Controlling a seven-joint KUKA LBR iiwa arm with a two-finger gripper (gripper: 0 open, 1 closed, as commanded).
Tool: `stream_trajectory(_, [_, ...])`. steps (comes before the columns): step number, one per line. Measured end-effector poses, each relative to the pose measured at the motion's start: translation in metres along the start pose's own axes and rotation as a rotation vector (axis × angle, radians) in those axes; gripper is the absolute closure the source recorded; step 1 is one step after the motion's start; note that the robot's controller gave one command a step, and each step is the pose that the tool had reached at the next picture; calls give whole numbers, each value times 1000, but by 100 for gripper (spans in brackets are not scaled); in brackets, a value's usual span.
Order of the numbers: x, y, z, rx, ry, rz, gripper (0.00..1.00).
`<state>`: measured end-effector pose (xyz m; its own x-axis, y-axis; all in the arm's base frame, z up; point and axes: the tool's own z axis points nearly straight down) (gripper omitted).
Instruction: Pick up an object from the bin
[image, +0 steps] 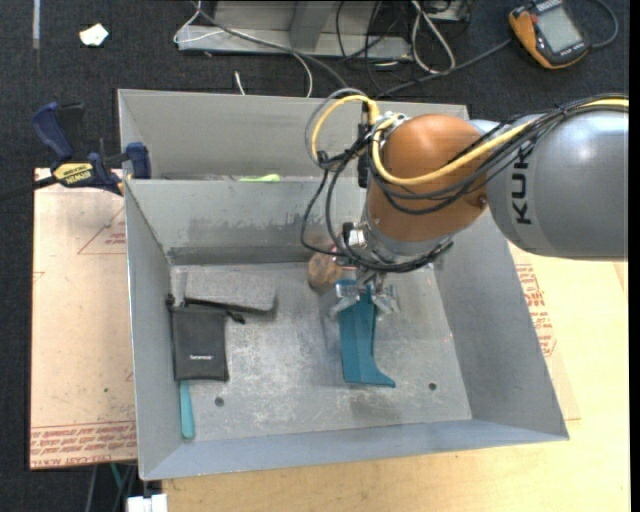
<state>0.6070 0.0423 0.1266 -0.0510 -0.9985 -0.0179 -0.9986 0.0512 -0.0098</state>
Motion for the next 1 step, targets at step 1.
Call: stream_trajectory(1, [4,-5,-56,-2,-2,-79,100])
